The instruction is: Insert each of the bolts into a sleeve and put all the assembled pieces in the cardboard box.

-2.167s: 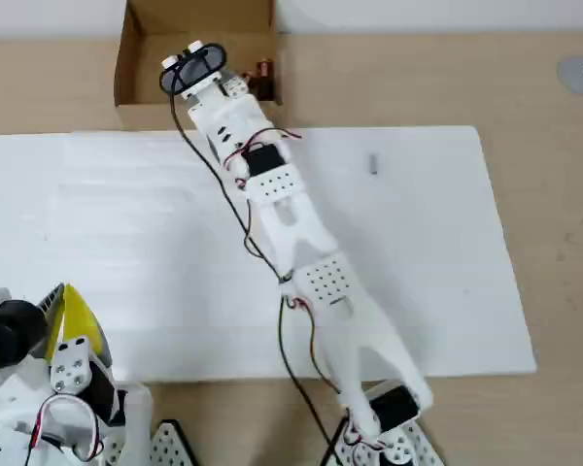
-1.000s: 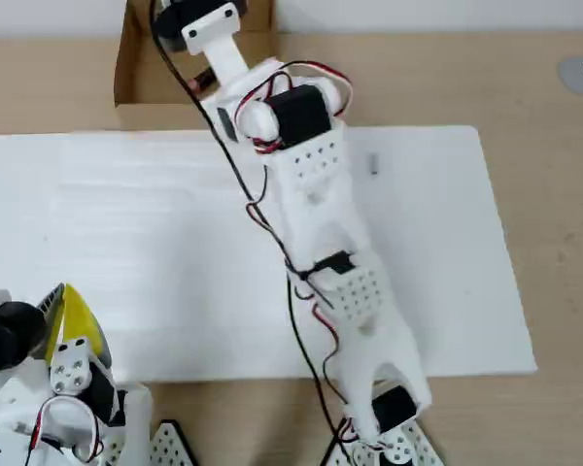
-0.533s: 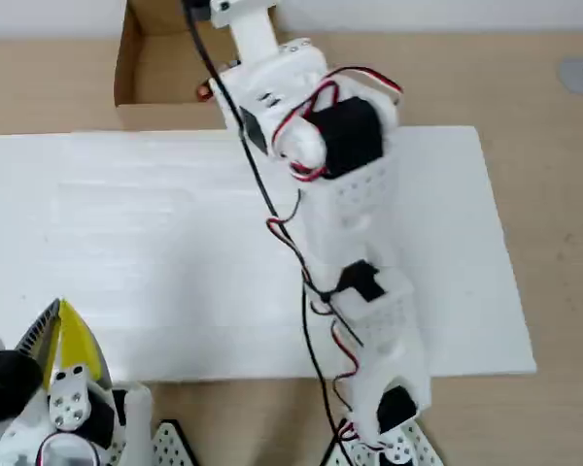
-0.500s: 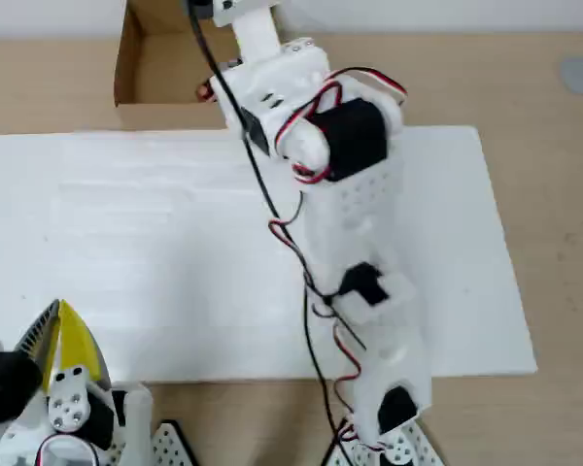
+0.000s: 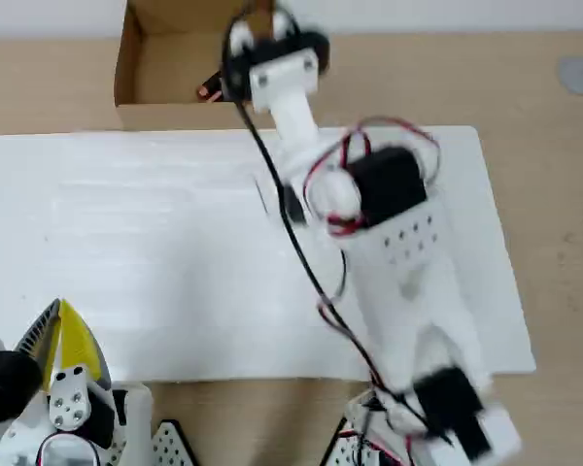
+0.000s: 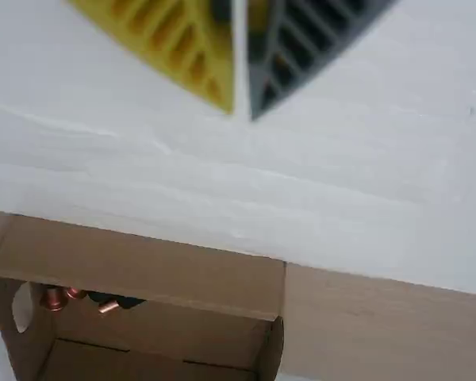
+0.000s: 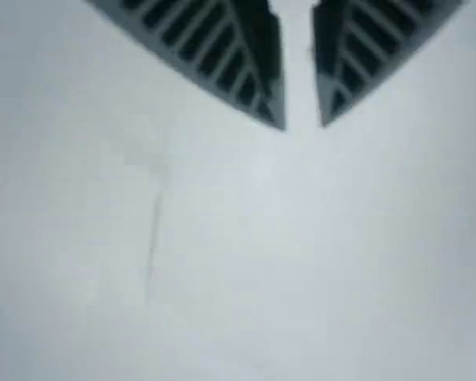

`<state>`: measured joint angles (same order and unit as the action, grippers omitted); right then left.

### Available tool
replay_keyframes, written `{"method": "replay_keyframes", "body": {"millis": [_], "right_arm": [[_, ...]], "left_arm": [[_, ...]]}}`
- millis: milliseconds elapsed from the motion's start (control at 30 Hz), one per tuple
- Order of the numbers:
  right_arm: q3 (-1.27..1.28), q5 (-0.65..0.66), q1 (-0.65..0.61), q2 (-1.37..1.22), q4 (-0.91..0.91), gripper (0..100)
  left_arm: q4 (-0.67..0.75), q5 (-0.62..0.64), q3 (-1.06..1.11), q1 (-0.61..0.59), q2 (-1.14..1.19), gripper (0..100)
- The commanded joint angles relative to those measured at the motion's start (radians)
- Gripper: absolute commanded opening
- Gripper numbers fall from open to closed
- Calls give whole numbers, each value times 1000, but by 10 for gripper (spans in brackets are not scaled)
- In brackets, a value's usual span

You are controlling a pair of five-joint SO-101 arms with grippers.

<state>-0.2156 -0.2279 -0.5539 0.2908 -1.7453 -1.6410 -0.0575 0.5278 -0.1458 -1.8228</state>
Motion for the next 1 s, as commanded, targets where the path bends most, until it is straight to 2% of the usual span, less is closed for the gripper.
{"method": "replay_keyframes", "body": {"millis": [0, 200, 667, 833, 967], "right_arm": [[305, -11, 22, 220, 68, 27], [639, -9, 62, 498, 204, 27], [1435, -9, 254, 1044, 775, 27], [1682, -9, 254, 1277, 896, 27], [1851, -9, 252, 1489, 908, 27]], "left_arm": [[3, -2, 11, -5, -5, 9], [5, -2, 11, -9, -5, 9], [5, -2, 11, -9, -5, 9], [5, -2, 11, -9, -5, 9], [5, -2, 11, -9, -5, 9]]}}
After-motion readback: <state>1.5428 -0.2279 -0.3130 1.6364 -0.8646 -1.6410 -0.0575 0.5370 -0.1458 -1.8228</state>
